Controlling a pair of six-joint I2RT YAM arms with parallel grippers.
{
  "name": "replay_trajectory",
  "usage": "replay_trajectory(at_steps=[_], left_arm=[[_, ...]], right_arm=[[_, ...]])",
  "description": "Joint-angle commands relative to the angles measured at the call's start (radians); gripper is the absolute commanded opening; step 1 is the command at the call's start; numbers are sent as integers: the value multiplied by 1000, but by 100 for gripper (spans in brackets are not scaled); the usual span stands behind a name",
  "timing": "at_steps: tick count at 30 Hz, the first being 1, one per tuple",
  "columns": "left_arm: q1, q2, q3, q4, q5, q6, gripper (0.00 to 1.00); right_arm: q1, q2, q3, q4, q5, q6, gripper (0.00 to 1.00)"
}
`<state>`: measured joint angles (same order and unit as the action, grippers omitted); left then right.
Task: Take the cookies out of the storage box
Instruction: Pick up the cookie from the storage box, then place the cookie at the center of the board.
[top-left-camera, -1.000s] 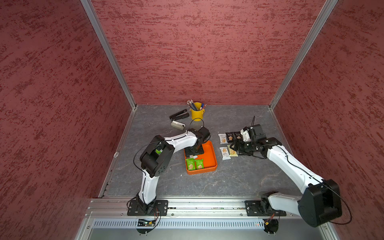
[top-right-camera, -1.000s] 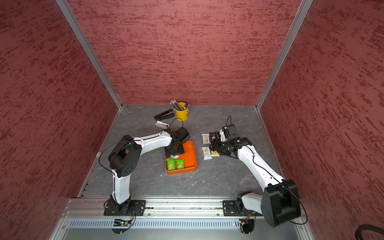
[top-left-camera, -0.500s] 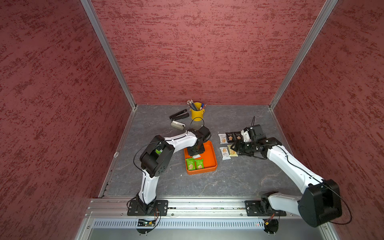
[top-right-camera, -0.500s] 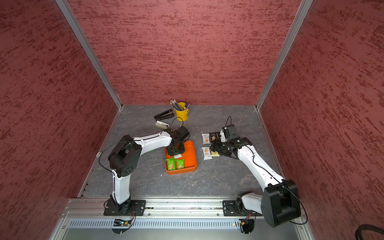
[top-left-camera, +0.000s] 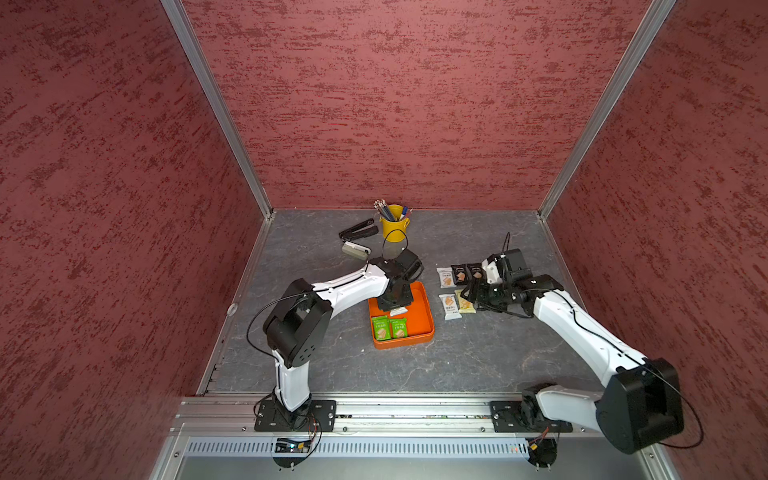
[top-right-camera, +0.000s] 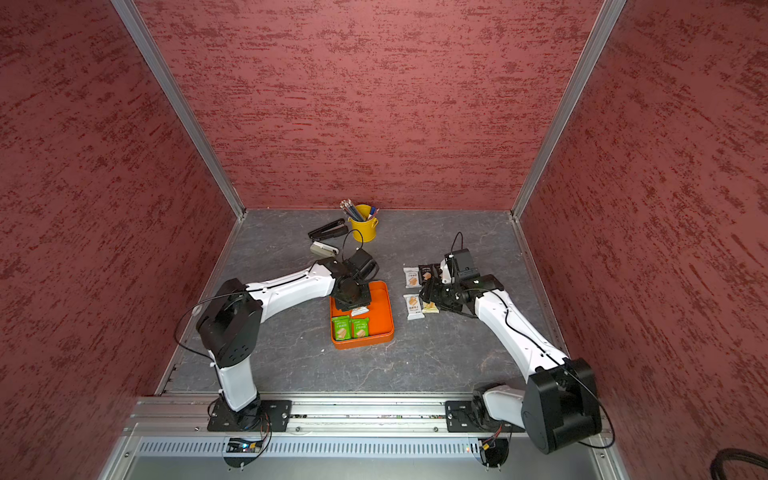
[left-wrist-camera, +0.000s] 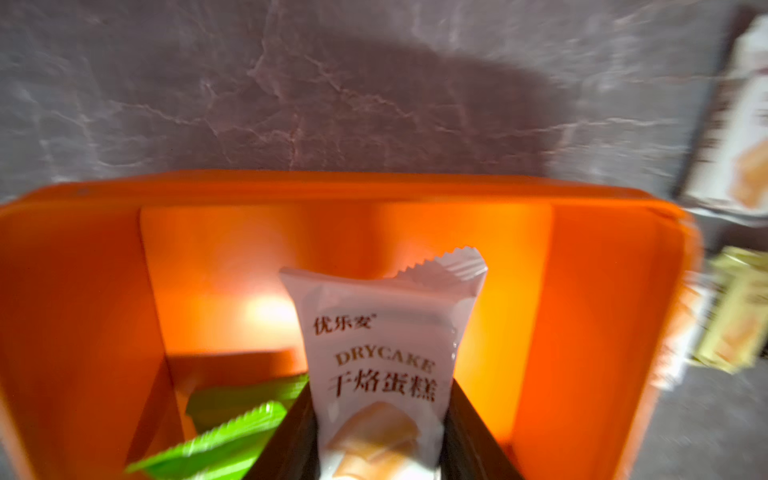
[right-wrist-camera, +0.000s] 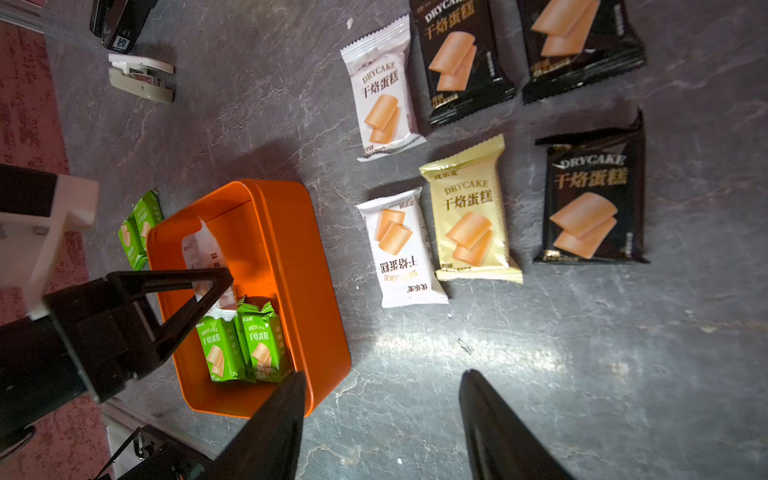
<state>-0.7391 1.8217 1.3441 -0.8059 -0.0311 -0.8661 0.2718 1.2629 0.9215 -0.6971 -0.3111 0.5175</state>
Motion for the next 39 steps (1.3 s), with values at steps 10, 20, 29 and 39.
replay_trajectory(at_steps=[10, 20, 29, 39], left_arm=[[83, -209, -78, 39, 17, 40, 39], [351, -254, -122, 16, 83, 210, 39], [480, -110, -58, 20, 112, 362, 39], [490, 114, 99, -15, 94, 458, 39]], right_arm=[[-3, 51, -19, 125, -78, 101, 62], [26, 70, -25, 195, -57, 199, 62], [80, 95, -32, 238, 11, 286, 62], [131, 105, -8, 224, 96, 350, 62]])
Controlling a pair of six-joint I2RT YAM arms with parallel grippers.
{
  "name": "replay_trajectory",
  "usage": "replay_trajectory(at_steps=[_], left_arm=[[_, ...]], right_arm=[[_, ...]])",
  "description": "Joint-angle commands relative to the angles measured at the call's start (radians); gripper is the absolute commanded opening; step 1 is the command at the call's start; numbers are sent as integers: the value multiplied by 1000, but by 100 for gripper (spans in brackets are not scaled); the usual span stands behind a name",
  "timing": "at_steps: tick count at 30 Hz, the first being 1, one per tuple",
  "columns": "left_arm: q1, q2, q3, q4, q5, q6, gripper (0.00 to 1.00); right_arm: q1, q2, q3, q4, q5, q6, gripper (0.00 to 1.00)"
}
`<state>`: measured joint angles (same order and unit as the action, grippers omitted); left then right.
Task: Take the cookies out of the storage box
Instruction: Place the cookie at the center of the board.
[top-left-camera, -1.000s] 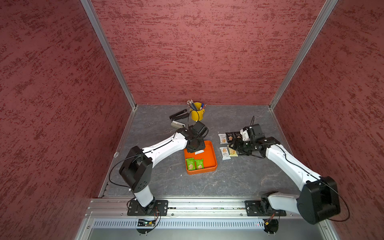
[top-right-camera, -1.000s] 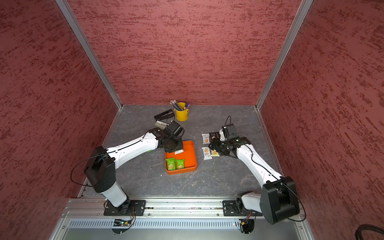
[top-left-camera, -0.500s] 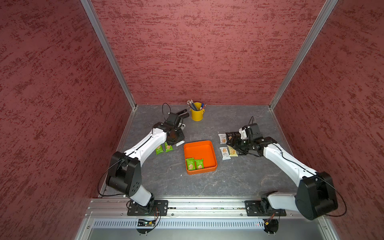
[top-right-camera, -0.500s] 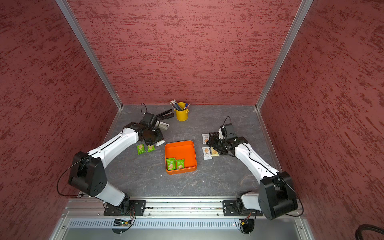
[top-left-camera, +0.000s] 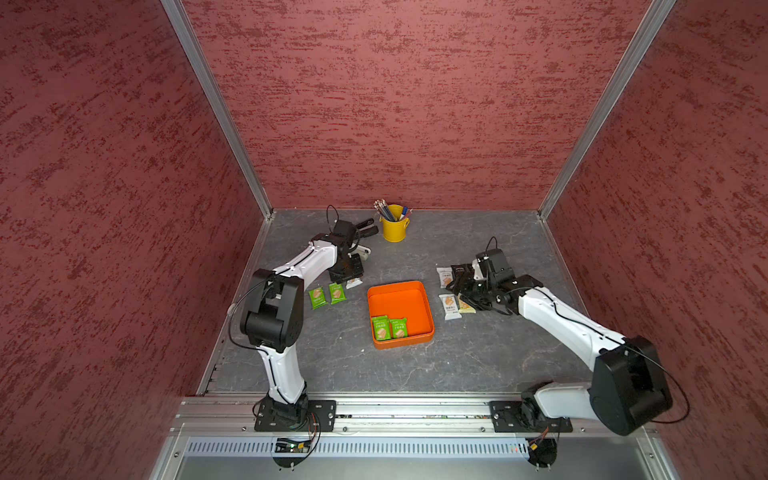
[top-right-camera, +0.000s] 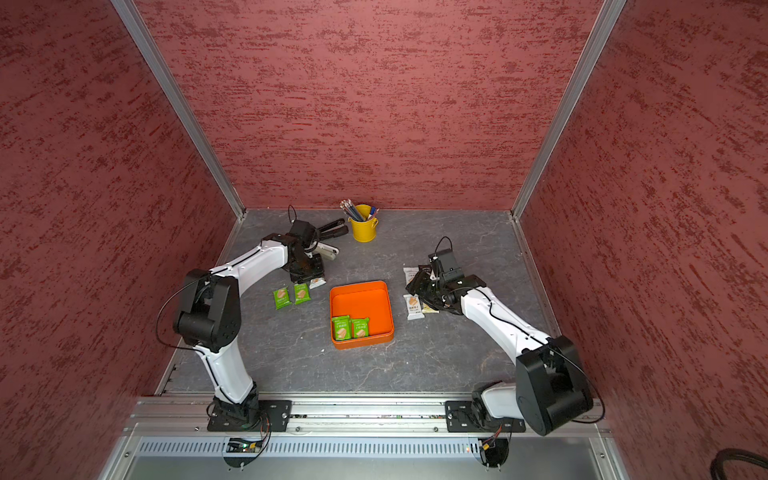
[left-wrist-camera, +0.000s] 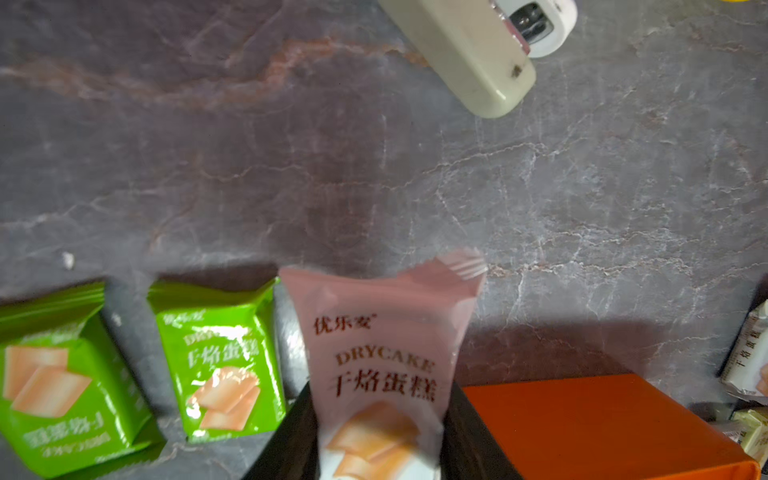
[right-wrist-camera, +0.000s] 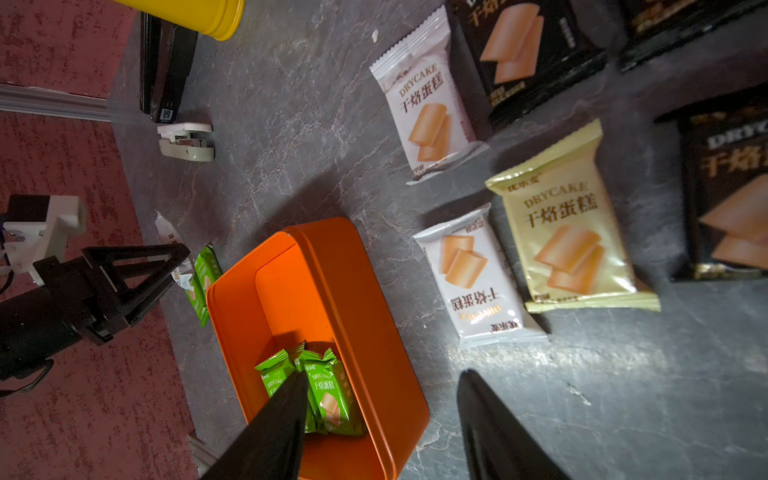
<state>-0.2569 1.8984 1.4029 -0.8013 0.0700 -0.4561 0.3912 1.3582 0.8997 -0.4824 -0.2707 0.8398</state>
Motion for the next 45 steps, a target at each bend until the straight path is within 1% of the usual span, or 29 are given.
replay_trajectory(at_steps=[1, 7, 12, 14, 17, 18, 22, 23, 26, 31, 36, 41, 45], left_arm=[[8, 57, 54, -25, -13, 52, 39], [13, 153, 111, -57, 3, 73, 39], [13, 163, 105, -53, -4, 68, 40], [13, 162, 101, -56, -6, 65, 43], [11, 148, 93, -61, -8, 54, 58], [10, 135, 87, -60, -6, 49, 61], [-2, 65, 54, -52, -4, 12, 66], [-9, 42, 44, -49, -1, -1, 69], [-38, -30, 12, -46, 2, -42, 70], [-127, -160, -47, -51, -23, -137, 70], [-266, -278, -105, -72, -90, -261, 69], [-411, -356, -160, -100, -156, -399, 69], [-513, -368, -179, -133, -202, -492, 70]], right_arm=[[14, 8, 15, 4, 62, 31, 62], [20, 4, 20, -13, 82, 39, 62], [20, 2, 28, -28, 83, 31, 62], [20, 1, 32, -35, 83, 22, 62], [20, -4, 35, -48, 83, 9, 62], [20, -6, 37, -53, 82, 3, 62], [20, -13, 41, -66, 75, -26, 62], [19, -16, 41, -69, 71, -34, 62], [19, -15, 44, -73, 53, -63, 62], [20, -5, 54, -77, 9, -119, 63], [18, 0, 53, -88, -26, -178, 63], [14, -3, 34, -96, -56, -223, 63], [8, -11, 16, -92, -80, -243, 64]])
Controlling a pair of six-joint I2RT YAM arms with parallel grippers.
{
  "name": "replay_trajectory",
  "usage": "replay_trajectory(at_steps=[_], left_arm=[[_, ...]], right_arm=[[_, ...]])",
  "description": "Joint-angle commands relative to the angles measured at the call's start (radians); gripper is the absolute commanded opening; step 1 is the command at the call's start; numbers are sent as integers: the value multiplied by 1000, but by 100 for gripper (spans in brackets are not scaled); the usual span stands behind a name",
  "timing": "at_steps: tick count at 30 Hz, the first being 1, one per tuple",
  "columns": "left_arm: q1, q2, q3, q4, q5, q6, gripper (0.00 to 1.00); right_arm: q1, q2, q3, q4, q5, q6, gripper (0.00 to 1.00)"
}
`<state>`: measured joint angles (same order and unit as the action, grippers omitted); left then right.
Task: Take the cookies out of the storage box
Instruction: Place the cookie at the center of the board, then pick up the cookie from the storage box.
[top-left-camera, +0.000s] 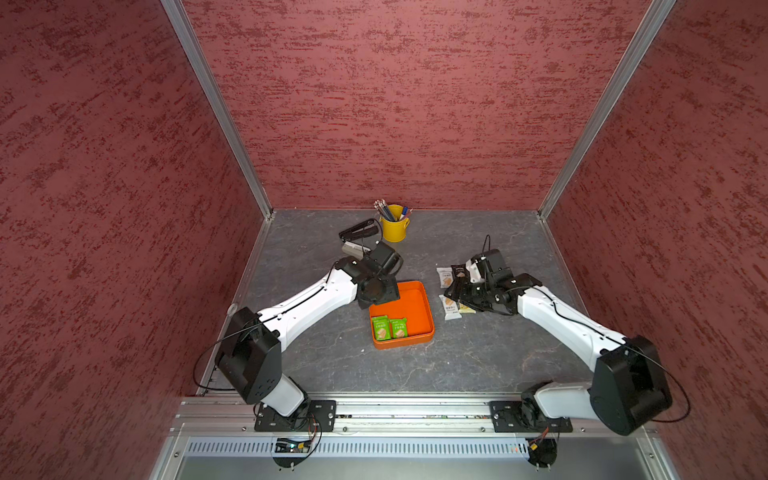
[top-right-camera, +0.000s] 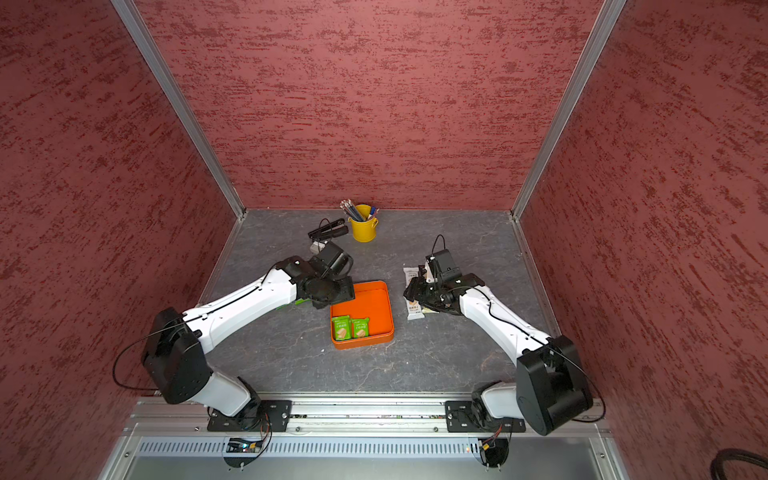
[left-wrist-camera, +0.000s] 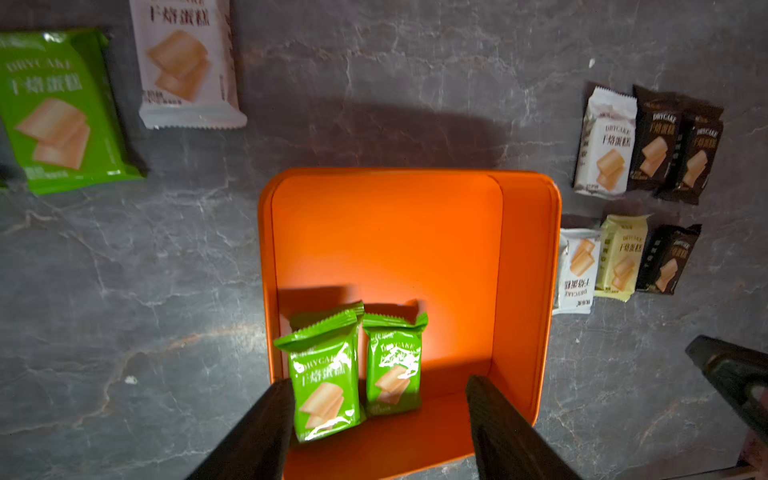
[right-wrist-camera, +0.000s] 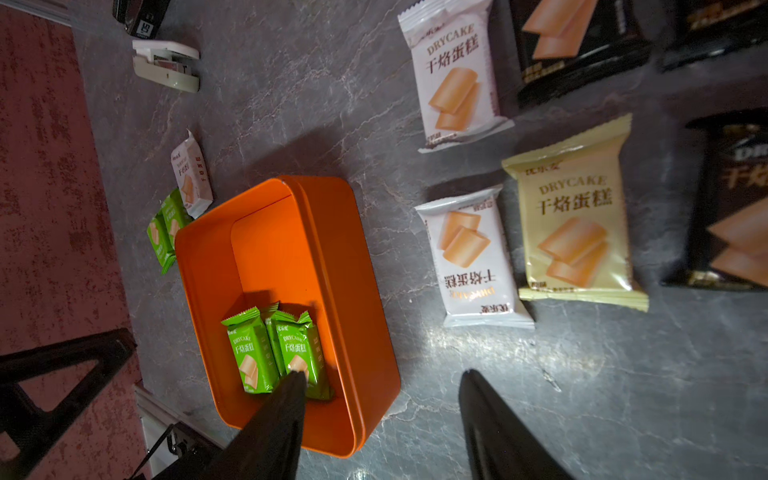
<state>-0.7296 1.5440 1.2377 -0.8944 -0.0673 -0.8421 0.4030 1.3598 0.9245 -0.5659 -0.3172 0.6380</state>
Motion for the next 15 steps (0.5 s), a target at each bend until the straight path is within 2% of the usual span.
replay_trajectory(at_steps=[1, 8, 15], left_arm=[[-66, -6, -14, -51, -74, -123, 70], [-180, 103, -4, -114, -102, -220, 70], [-212, 227, 32, -207, -146, -306, 73]], right_arm=[[-5, -14, -10, -7, -39, -46, 64], [-11, -58, -35, -34, -44, -71, 64], [-36, -113, -62, -64, -45, -92, 64]])
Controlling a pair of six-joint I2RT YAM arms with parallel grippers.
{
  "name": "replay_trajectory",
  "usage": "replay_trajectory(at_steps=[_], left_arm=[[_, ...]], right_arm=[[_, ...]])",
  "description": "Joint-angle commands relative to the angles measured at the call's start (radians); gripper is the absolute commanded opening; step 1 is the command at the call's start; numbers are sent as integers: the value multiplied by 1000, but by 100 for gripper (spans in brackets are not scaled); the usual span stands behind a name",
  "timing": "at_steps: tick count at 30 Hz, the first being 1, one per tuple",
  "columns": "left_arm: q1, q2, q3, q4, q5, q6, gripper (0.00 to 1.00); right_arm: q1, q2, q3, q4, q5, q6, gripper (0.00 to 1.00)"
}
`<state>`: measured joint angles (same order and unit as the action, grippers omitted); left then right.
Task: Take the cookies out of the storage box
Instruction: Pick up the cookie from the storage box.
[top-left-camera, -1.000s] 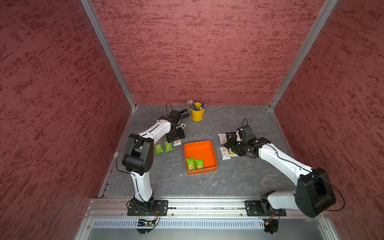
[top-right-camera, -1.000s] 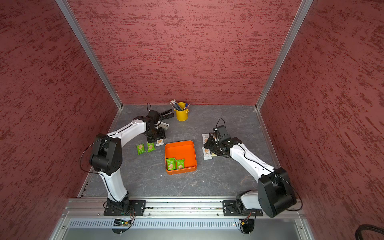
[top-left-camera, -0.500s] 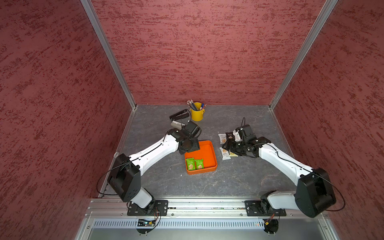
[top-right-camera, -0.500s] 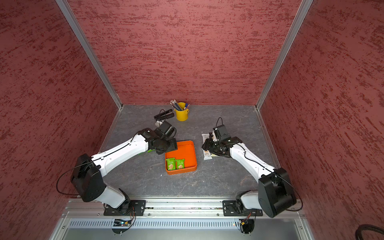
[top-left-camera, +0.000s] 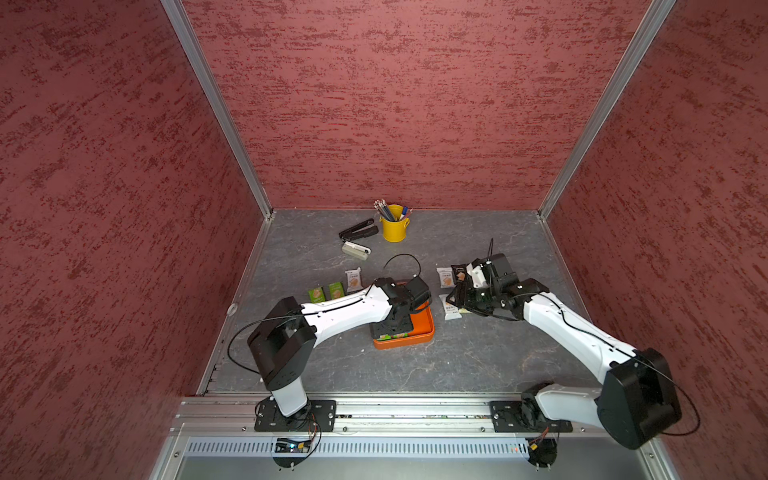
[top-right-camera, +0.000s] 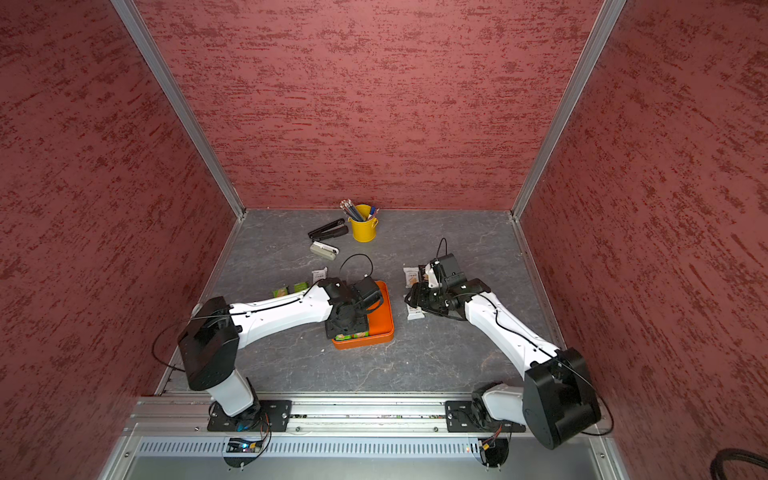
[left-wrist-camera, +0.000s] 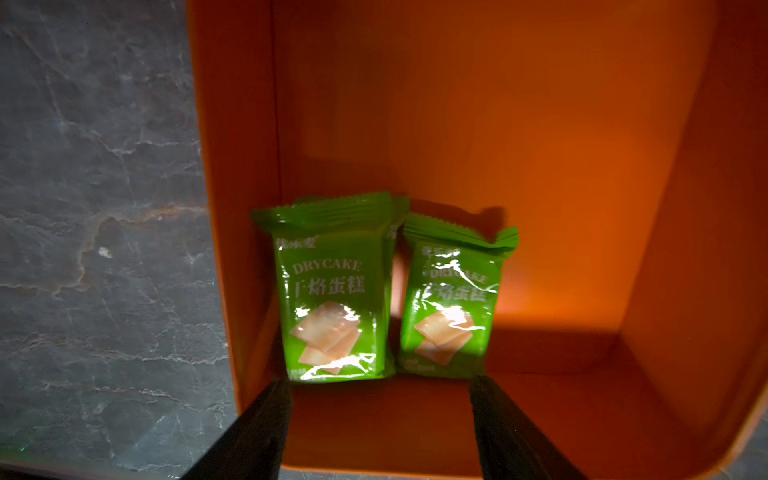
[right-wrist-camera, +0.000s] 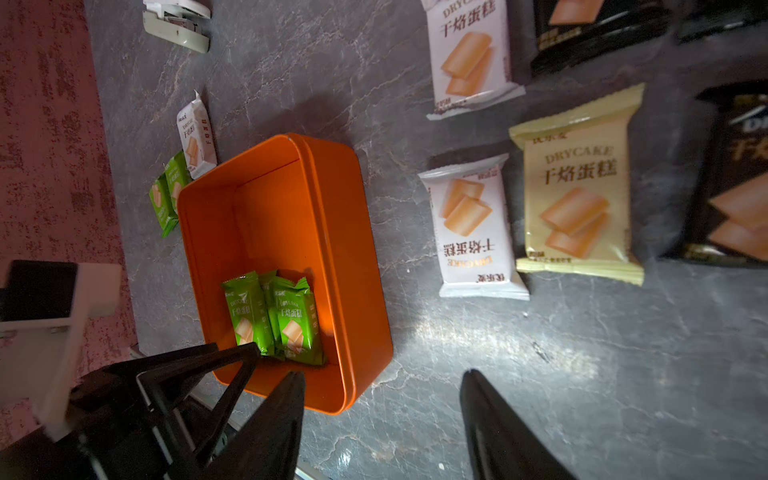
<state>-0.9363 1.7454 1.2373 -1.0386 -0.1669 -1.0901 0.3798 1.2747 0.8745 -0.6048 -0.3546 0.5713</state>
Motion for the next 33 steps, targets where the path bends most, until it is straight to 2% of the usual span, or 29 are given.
replay_trajectory(at_steps=[1, 6, 16, 25, 33], left_arm=[[-6, 38, 37, -70, -51, -58, 73], [-4, 85, 60, -66, -67, -36, 74], [17, 110, 19, 80, 0, 33, 74], [20, 143, 48, 163, 34, 80, 74], [30, 133, 128, 64, 0, 104, 74]], right_arm=[[-15, -31, -11, -28, -6, -27, 64], [-24, -32, -12, -38, -6, -40, 64], [-35, -29, -4, -61, 3, -60, 65], [-40, -47, 11, -109, 42, -91, 65], [-45, -37, 27, -115, 53, -96, 65]])
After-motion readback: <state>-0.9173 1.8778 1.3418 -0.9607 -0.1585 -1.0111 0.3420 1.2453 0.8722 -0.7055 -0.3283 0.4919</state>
